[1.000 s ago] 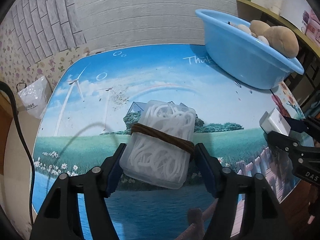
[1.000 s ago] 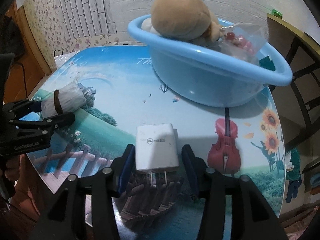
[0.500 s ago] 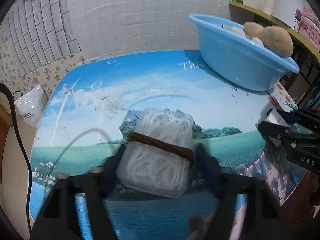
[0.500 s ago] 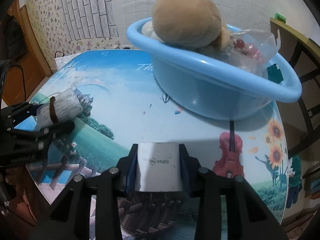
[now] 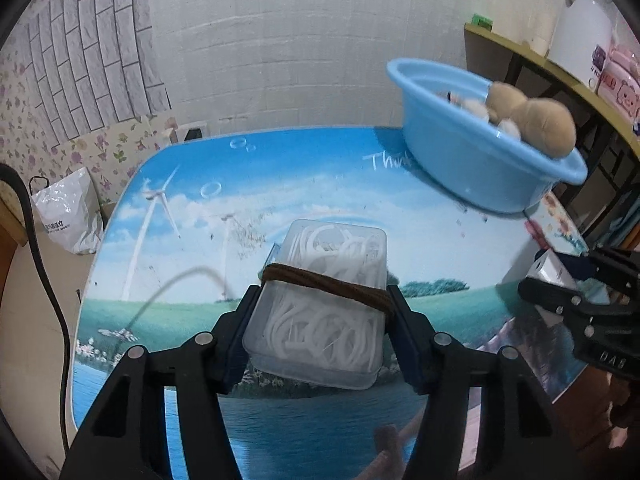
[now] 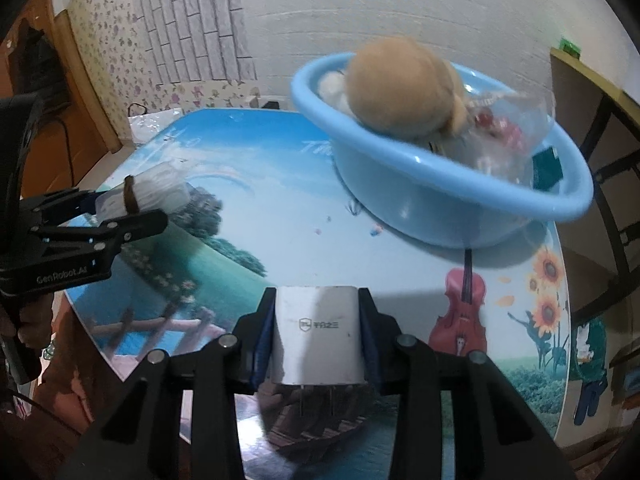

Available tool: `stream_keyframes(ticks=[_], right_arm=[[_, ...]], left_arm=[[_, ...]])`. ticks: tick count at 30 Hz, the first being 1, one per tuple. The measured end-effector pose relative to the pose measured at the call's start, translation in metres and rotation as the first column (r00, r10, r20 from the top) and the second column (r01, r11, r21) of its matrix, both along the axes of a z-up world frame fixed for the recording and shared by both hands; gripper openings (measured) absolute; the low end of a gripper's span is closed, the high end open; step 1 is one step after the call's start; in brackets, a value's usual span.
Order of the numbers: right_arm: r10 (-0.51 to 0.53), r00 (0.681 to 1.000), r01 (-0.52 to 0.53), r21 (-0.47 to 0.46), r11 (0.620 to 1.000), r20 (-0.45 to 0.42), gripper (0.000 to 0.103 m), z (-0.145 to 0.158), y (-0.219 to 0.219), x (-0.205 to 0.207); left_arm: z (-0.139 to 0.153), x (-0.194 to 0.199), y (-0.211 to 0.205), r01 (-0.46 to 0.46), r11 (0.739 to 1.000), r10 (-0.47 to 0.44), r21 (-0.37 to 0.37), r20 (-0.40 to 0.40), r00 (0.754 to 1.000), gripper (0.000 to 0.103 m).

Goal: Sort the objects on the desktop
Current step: 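Carry the cable box and charger plug over the blue basin with both tools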

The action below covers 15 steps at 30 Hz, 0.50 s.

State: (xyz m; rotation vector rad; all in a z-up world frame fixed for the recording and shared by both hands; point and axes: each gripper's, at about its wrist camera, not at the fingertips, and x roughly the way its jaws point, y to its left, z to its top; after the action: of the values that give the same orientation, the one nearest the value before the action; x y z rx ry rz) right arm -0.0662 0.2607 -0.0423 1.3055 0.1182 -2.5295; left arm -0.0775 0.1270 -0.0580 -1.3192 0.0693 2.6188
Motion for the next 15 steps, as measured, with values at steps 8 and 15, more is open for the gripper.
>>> stream_keyframes(ticks=[8, 15], right_arm=[[0.088, 0.995, -0.089, -0.010, 0.996, -0.044, 0.037, 0.022, -0.021, 0.007], [0.114, 0.987, -0.120, -0.051, 0.991, -0.112, 0.037, 0.055, -0.012, 0.007]], left_arm=[[0.024, -0.003, 0.001, -0.017, 1.000, 0.017, 0.009, -0.033, 0.999, 0.059], [0.054, -0.012, 0.006, -0.017, 0.999, 0.020, 0.031, -0.085, 0.996, 0.059]])
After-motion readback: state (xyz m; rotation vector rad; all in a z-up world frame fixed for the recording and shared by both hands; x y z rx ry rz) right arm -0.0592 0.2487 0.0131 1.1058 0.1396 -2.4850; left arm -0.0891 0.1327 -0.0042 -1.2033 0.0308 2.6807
